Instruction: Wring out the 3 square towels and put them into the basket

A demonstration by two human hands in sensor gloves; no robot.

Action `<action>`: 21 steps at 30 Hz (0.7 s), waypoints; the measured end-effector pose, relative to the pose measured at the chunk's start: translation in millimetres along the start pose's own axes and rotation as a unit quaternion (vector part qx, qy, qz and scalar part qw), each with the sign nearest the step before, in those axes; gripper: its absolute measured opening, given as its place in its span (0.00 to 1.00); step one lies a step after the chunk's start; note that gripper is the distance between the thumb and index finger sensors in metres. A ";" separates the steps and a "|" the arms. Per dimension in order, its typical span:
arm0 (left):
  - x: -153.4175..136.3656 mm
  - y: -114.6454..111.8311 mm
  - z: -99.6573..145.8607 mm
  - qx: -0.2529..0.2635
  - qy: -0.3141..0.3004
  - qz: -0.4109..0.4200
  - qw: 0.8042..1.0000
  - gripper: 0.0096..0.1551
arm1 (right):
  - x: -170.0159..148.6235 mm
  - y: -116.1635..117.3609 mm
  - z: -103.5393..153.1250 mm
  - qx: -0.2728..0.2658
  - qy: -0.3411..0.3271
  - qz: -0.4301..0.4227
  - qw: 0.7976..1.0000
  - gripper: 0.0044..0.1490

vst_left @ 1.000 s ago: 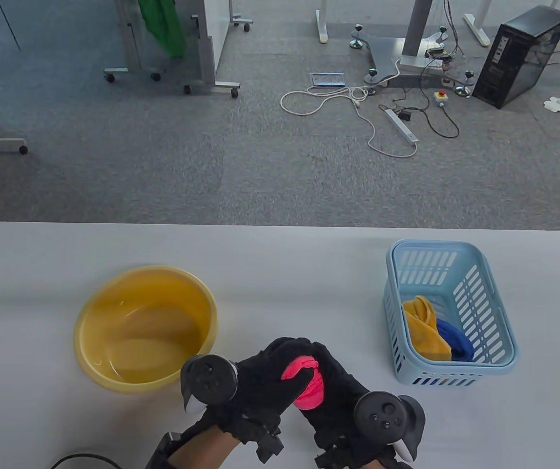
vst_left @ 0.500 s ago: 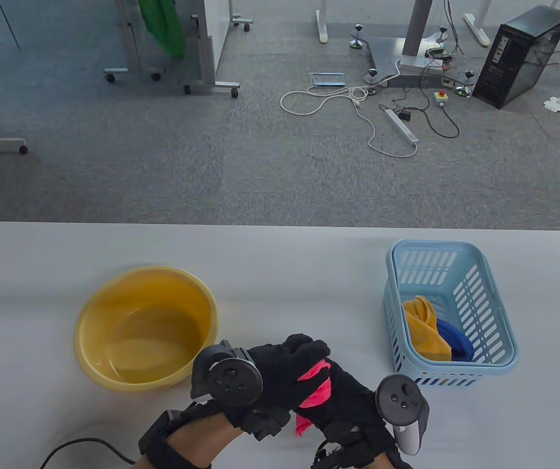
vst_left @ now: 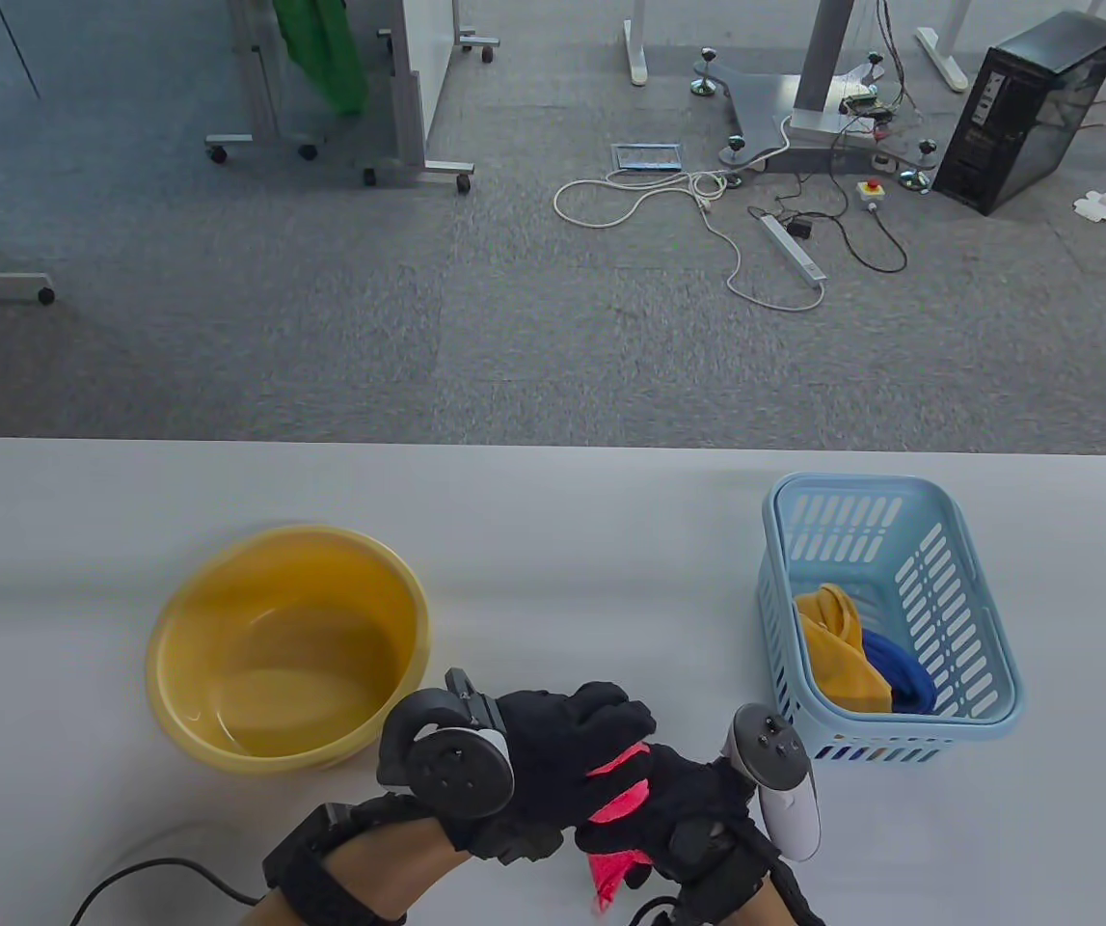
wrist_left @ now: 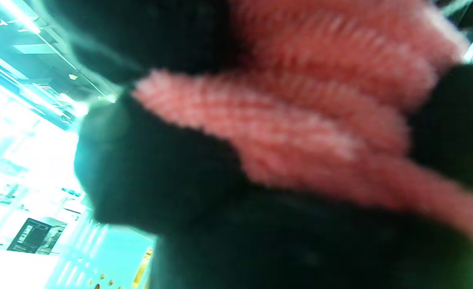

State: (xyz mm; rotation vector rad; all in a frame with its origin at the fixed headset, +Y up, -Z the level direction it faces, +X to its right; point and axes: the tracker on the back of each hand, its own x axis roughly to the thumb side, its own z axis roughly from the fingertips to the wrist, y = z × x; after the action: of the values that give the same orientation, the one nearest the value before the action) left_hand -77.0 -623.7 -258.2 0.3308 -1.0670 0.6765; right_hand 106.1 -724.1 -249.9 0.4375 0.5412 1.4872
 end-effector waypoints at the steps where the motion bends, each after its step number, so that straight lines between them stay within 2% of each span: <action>1: 0.8 -0.5 -0.2 0.001 -0.006 0.002 1.000 0.28 | -0.5 -0.2 -0.7 0.014 0.002 -0.005 1.000 0.47; 2: 1.5 -0.9 -0.2 0.001 -0.010 0.004 1.000 0.28 | -1.2 -0.6 -1.4 0.025 0.003 -0.008 1.000 0.47; 5: 4.7 -4.2 0.6 0.000 -0.024 0.038 0.999 0.28 | -3.4 -0.9 -3.3 0.105 0.003 -0.018 0.994 0.47; 12: 13.2 -4.8 1.1 0.012 -0.063 0.027 0.998 0.28 | -10.5 4.7 -8.3 0.149 -0.015 -0.058 0.987 0.46; 15: 18.8 -8.2 1.1 0.038 -0.081 0.023 0.996 0.28 | -14.0 5.3 -9.1 0.174 -0.017 -0.082 0.981 0.47; 21: 19.0 -9.0 -0.7 0.037 -0.095 0.017 0.995 0.29 | -19.0 6.4 -10.5 0.179 -0.017 -0.101 0.979 0.49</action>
State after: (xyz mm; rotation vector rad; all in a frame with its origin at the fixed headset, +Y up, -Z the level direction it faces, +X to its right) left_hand -64.7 -623.5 -241.1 0.4477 -1.2324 0.7269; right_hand 94.6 -743.3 -253.3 0.6668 0.8059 1.1873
